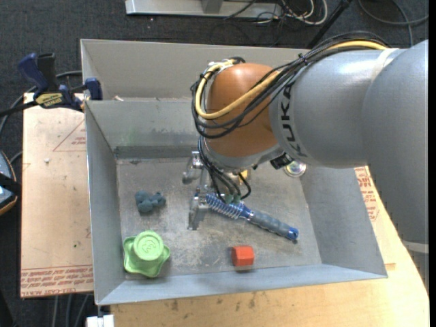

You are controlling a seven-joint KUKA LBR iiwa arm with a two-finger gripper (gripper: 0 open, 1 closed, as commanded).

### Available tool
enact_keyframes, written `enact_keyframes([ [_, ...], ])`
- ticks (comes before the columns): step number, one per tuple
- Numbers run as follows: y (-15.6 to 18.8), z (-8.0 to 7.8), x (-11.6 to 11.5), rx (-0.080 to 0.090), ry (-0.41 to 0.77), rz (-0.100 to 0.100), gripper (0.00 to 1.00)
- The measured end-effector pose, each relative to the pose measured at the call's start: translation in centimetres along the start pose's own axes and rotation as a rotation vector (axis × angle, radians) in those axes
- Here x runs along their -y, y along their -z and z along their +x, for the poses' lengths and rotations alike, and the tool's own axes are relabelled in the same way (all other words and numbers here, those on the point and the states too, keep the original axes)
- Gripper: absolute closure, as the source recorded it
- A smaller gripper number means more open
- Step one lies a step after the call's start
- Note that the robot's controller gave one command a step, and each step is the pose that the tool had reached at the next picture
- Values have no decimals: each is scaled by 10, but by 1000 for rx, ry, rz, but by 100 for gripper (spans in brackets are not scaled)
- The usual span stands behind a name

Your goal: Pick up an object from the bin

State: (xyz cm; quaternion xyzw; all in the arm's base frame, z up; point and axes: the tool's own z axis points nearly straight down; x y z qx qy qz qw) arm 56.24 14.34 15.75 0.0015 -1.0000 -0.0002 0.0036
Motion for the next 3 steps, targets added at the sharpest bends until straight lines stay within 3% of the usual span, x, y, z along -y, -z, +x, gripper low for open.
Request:
enact_keyframes([
  [1, -82, -24, 48, 11, -47, -3, 0],
  [2, -77, -24, 46, 13, -42, -3, 100],
  [3, 102, -3, 95, 16, 116, 1, 100],
])
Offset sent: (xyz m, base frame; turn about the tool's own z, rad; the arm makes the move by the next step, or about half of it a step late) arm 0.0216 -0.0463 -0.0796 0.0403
